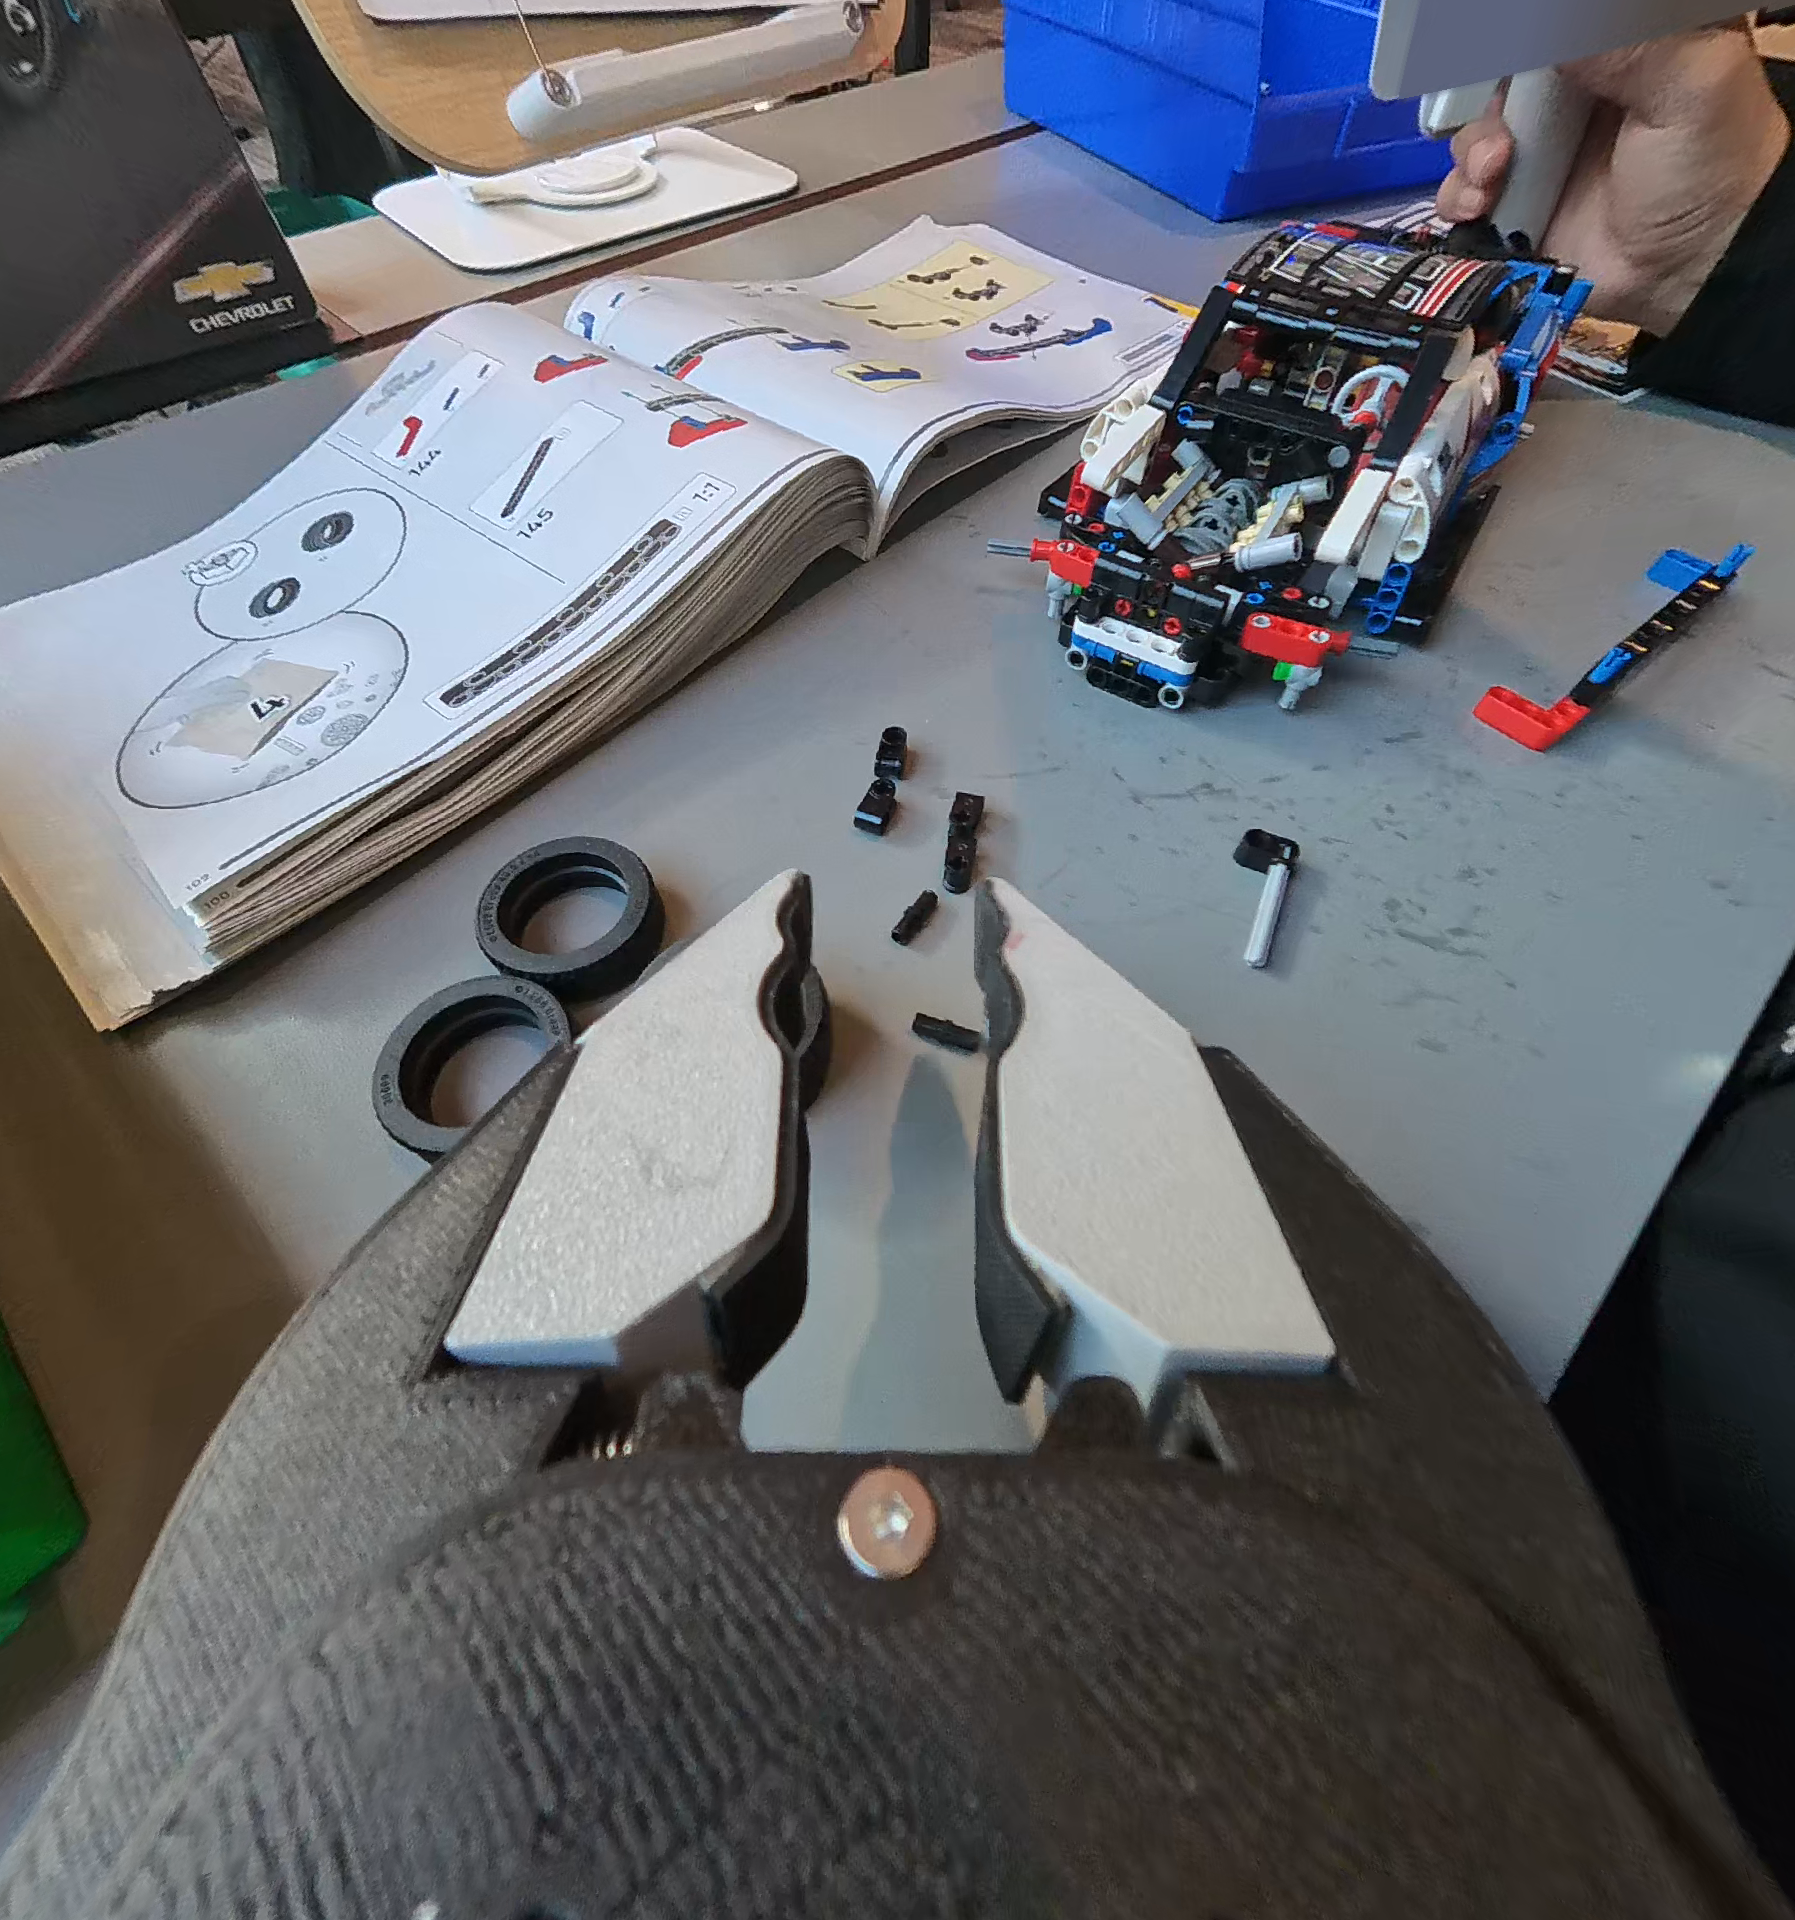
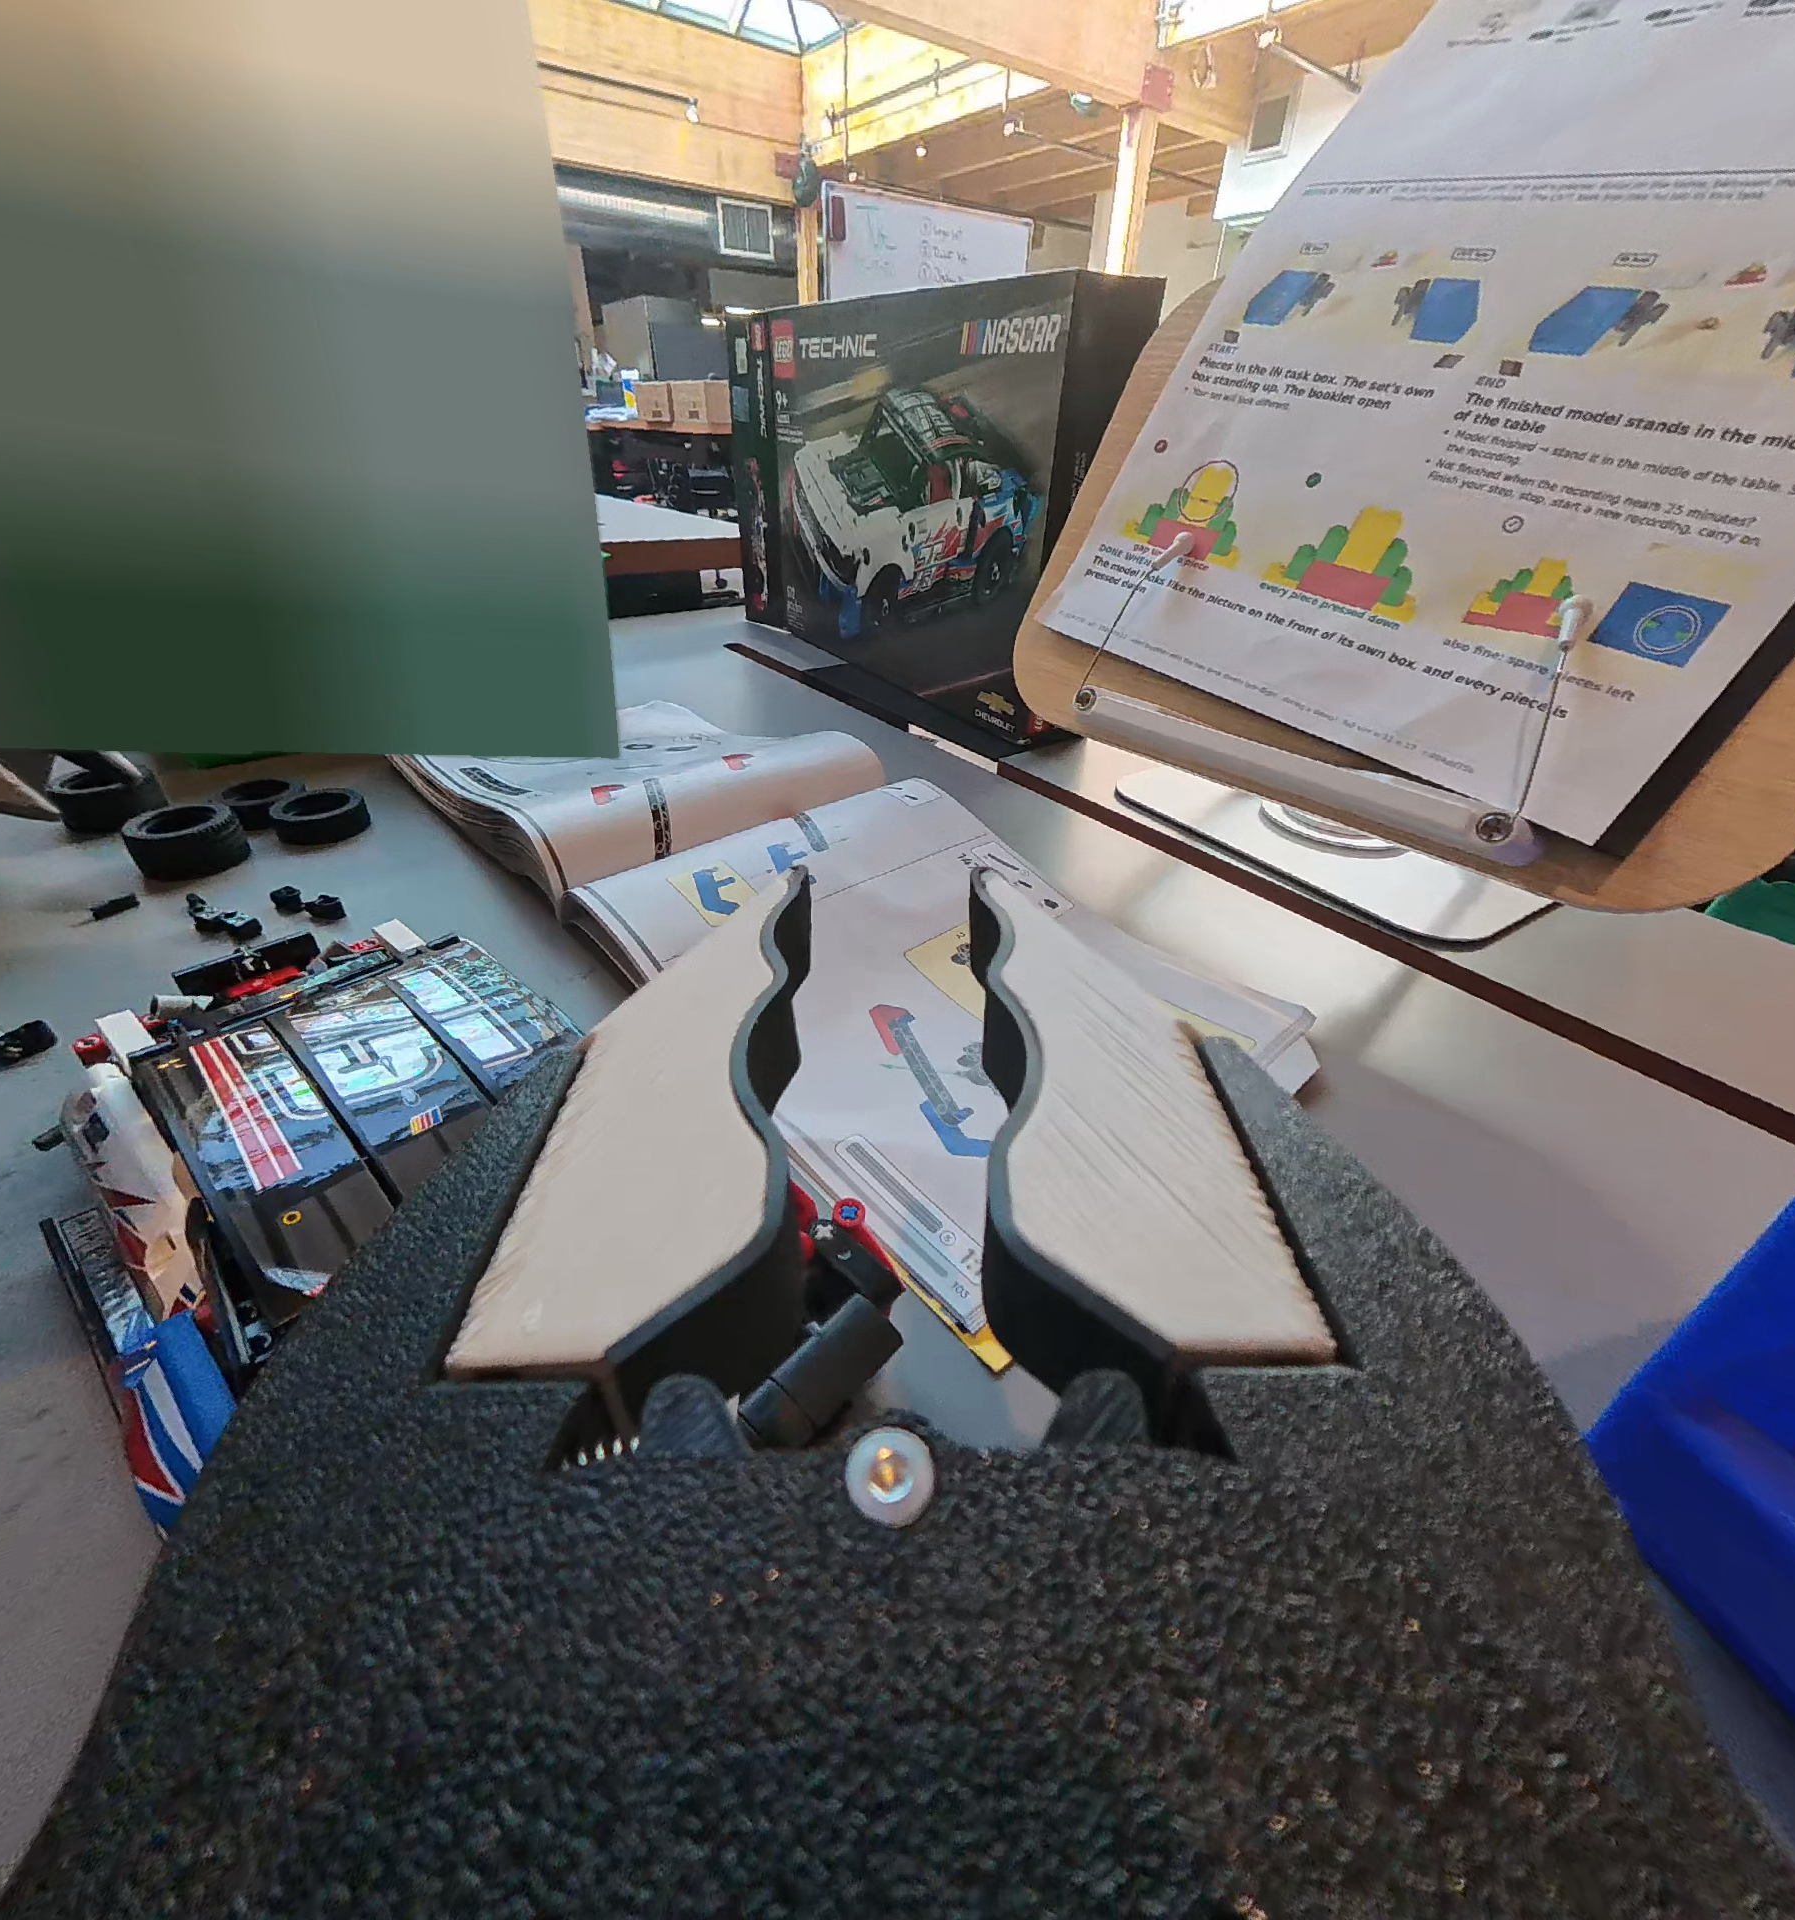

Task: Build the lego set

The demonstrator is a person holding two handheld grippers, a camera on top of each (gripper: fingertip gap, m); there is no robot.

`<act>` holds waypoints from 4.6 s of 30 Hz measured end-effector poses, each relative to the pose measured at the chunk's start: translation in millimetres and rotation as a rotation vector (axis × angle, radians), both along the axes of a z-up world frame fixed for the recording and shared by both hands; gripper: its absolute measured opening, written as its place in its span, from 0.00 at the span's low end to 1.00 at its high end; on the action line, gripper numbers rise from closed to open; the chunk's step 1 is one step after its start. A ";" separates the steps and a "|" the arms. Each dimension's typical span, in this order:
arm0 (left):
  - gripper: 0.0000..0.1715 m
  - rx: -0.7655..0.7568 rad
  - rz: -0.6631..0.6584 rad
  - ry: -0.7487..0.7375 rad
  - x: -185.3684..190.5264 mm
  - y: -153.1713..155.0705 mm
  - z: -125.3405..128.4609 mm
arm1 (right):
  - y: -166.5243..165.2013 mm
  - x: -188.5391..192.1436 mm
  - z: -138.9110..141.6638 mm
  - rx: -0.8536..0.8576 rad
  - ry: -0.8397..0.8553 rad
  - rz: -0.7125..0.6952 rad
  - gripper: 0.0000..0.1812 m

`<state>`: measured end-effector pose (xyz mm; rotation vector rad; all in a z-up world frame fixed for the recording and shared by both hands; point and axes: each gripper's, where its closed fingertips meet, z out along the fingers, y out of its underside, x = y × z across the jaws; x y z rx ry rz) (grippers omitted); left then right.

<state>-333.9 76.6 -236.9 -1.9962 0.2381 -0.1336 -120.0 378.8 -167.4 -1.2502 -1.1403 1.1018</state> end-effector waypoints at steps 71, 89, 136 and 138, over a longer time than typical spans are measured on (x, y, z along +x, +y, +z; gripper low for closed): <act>0.17 -0.369 -0.306 -0.055 95.6 -16.3 -45.9 | 28.5 23.7 0.3 0.076 -0.009 -0.187 0.15; 0.21 -0.292 -0.293 -0.293 94.6 -15.4 -17.4 | 23.5 18.3 -2.6 0.084 -0.034 -0.153 0.15; 0.03 -0.517 -0.137 0.150 30.8 29.0 -50.9 | 17.3 9.2 -10.8 0.078 -0.068 -0.106 0.14; 0.03 -0.513 -0.140 0.141 36.2 27.1 -50.8 | 16.6 8.9 -11.4 0.084 -0.073 -0.105 0.14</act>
